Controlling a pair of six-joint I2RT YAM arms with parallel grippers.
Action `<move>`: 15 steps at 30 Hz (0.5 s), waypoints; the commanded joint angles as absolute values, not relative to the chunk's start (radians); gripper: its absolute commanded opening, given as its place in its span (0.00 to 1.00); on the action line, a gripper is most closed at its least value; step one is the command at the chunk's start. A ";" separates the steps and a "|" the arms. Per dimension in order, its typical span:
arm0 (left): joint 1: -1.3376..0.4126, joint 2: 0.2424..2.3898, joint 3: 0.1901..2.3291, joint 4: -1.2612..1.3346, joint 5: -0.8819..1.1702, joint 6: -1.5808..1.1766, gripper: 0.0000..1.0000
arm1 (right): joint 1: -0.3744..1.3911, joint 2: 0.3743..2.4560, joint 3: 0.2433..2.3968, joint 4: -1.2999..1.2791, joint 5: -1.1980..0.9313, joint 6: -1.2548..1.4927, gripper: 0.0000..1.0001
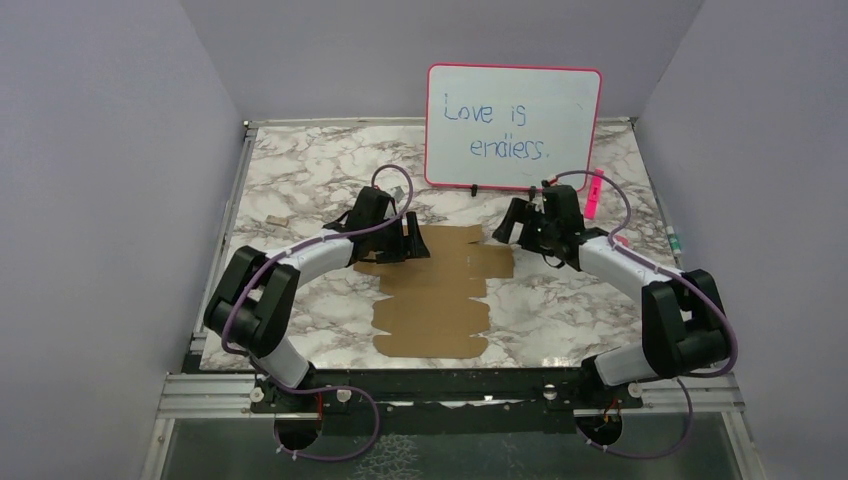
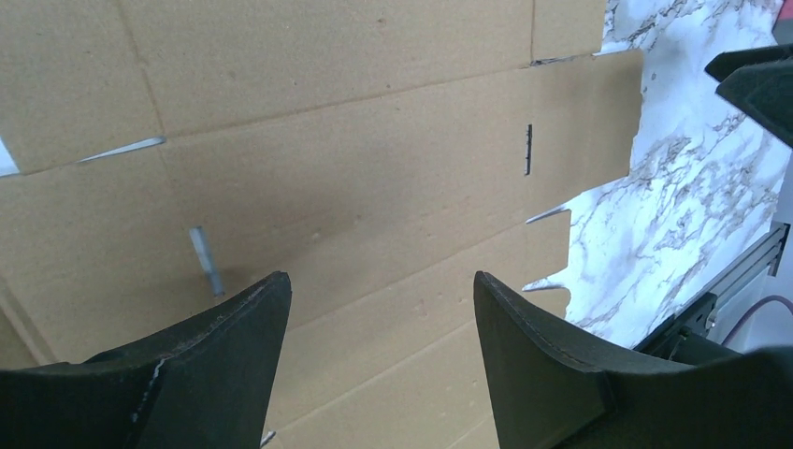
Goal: Fold the paper box
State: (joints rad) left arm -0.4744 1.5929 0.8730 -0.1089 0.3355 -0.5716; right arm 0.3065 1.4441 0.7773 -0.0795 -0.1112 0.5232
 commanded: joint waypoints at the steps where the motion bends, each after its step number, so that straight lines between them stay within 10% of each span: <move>1: -0.480 1.631 0.878 -0.055 0.379 -0.564 0.73 | 0.288 1.452 0.716 -0.085 -0.174 0.537 1.00; 15: -0.480 1.685 0.860 -0.032 0.395 -0.572 0.73 | 0.265 1.485 0.589 0.065 -0.321 0.550 0.80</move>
